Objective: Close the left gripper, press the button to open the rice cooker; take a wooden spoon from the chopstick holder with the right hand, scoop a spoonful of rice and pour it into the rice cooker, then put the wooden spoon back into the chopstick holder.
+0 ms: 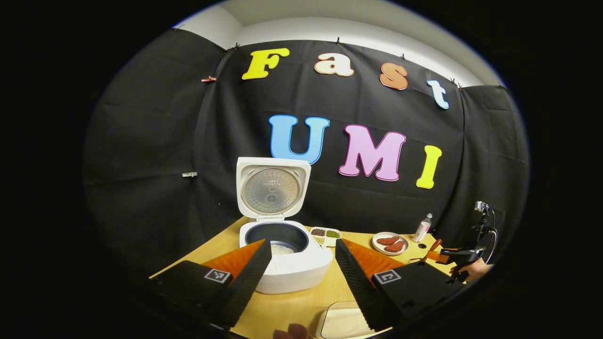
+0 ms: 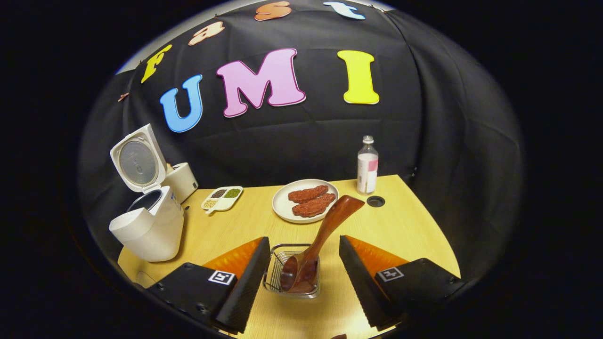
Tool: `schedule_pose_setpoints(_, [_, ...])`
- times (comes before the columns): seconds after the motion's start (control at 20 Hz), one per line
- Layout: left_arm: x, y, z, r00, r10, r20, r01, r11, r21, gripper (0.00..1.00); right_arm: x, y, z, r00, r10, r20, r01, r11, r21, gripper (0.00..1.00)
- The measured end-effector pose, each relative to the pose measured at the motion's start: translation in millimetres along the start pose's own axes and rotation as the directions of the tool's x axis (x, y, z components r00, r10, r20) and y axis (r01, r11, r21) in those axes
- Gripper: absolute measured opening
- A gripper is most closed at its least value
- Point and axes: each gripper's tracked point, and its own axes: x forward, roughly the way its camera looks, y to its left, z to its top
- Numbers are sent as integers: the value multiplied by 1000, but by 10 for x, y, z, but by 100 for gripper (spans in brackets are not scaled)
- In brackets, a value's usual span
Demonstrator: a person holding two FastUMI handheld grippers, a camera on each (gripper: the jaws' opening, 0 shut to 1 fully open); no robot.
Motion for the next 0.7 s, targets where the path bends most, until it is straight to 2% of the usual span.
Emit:
schedule_pose_setpoints(0.1, [-18,-10,4,1000,21,7,-21,1000,5,94,144,-38,-71,1000,21,-17,-20,999,35,86])
schedule_pose_setpoints(0.35, [-73,-43,-85,998,69,-8,-69,998,-4,94,403,-74,-185,998,47,-37,-44,996,76,77])
schedule_pose_setpoints(0.4, [-85,-27,-70,997,78,-2,-78,997,3,94,441,-102,-193,998,42,-44,-38,995,91,63])
schedule_pose_setpoints(0.45, [-98,-22,-95,996,85,-2,-85,996,11,94,443,-151,-209,998,34,-48,-29,994,104,55])
schedule_pose_setpoints(0.5, [-104,-19,-90,996,90,-2,-89,996,18,94,453,-150,-222,998,44,-49,-38,992,119,31])
schedule_pose_setpoints(0.55, [-116,-15,-80,996,93,-1,-93,995,22,94,478,-144,-219,998,47,-43,-41,990,132,35])
schedule_pose_setpoints(0.6, [-124,8,-59,995,100,4,-100,995,23,94,473,-133,-232,998,55,-39,-50,989,137,30])
schedule_pose_setpoints(0.7, [-114,19,-52,995,104,4,-104,994,21,94,454,-154,-180,999,48,-24,-45,992,120,27])
